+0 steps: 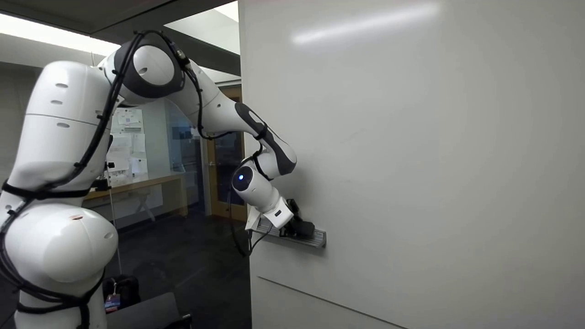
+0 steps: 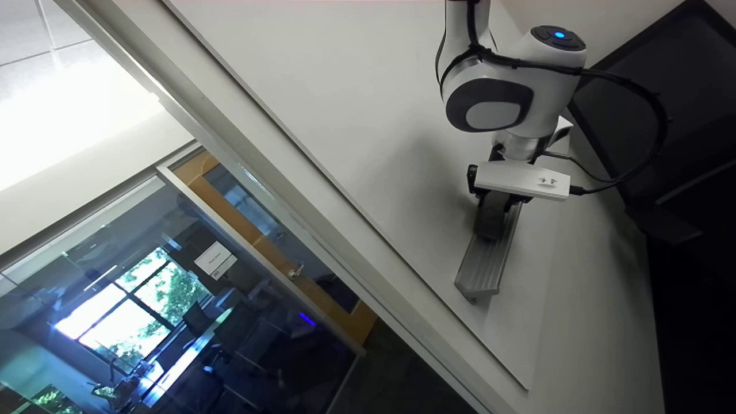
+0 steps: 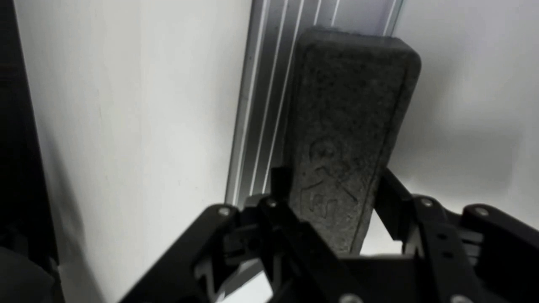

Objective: Use the duster to clean the whiteboard

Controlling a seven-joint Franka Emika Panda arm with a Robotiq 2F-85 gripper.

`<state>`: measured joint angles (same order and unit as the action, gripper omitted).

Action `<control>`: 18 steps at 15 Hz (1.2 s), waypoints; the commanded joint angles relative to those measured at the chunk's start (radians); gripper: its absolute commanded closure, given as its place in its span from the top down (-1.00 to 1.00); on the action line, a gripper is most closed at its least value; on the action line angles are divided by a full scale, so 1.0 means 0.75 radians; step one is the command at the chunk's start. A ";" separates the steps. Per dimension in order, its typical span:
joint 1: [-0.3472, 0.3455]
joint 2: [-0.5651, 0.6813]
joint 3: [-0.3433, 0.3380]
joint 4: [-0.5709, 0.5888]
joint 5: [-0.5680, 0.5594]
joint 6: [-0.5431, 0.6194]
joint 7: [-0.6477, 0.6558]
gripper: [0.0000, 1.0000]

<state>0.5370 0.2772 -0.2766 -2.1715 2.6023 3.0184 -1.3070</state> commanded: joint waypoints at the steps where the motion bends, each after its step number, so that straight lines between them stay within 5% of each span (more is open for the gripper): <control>1: 0.198 0.061 -0.164 0.056 0.000 0.067 0.052 -0.43; 4: 0.340 0.071 -0.285 0.047 0.000 0.079 0.089 -0.43; 5: 0.379 0.073 -0.314 0.042 0.000 0.085 0.100 -0.04; 6: 0.413 0.068 -0.335 0.033 0.000 0.094 0.116 0.57; 10: 0.488 0.025 -0.346 -0.003 0.000 0.136 0.171 0.98; 18: 0.657 -0.087 -0.540 -0.025 0.000 0.269 0.137 1.00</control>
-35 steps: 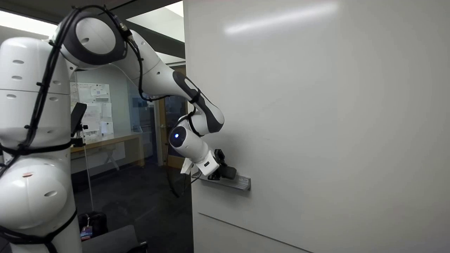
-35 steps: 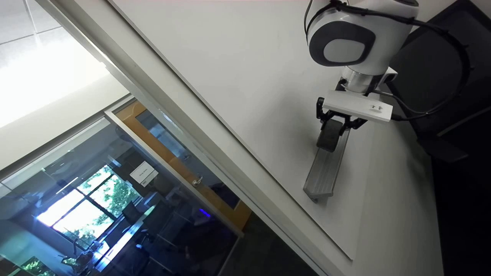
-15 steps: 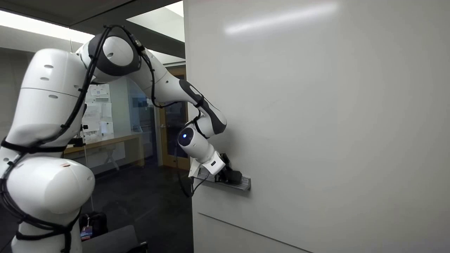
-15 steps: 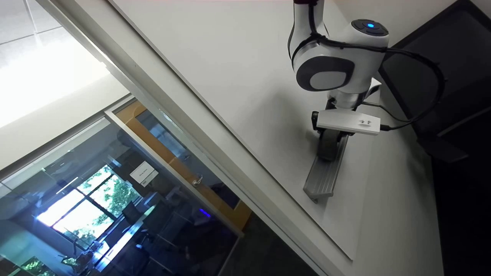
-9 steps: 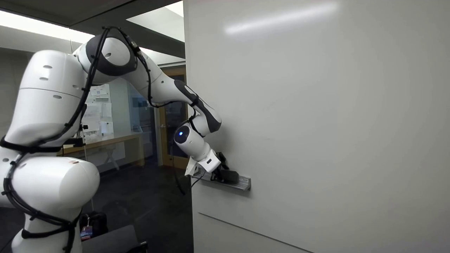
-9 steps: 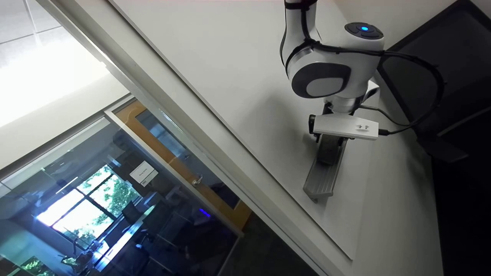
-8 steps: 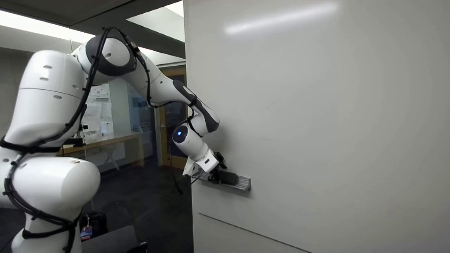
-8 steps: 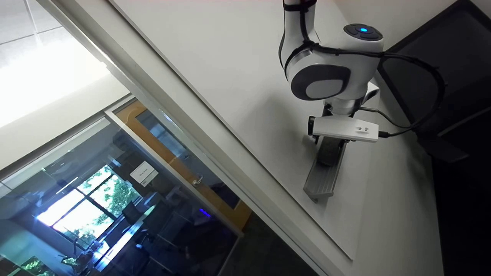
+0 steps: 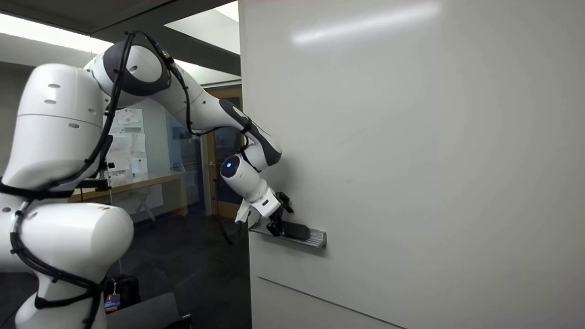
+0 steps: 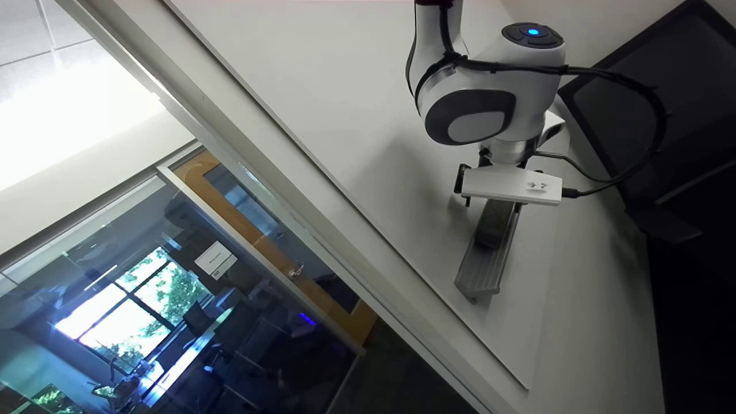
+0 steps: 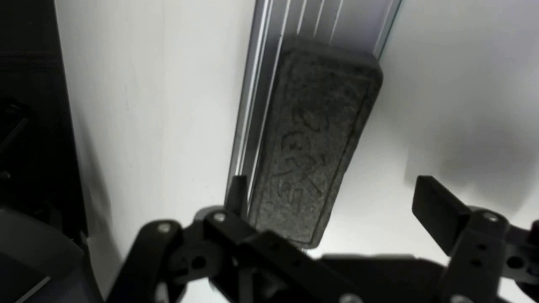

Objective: Use the duster to clean the whiteboard

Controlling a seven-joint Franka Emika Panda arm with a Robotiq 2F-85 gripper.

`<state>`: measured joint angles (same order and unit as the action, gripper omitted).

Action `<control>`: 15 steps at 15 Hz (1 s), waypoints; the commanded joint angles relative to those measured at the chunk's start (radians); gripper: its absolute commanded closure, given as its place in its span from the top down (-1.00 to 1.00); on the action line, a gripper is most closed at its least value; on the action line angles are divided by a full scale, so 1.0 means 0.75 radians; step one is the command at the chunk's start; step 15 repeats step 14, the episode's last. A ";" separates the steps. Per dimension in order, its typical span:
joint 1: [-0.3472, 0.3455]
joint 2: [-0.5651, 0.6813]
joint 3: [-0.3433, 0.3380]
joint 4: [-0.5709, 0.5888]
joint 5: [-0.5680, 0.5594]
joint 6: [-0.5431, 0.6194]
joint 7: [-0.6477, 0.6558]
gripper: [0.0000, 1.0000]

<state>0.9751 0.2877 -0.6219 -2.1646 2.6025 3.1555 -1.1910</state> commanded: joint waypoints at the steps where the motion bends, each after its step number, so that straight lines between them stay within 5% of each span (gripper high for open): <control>1: 0.096 -0.120 -0.109 -0.038 0.000 0.117 -0.026 1.00; 7: 0.039 -0.427 -0.003 -0.235 -0.087 0.381 -0.091 1.00; 8: -0.144 -0.498 0.231 -0.304 -0.331 0.422 0.156 1.00; 9: -0.008 -0.534 0.046 -0.317 -0.129 0.423 -0.102 1.00; 15: -0.040 -0.639 0.010 -0.431 -0.116 0.400 -0.119 1.00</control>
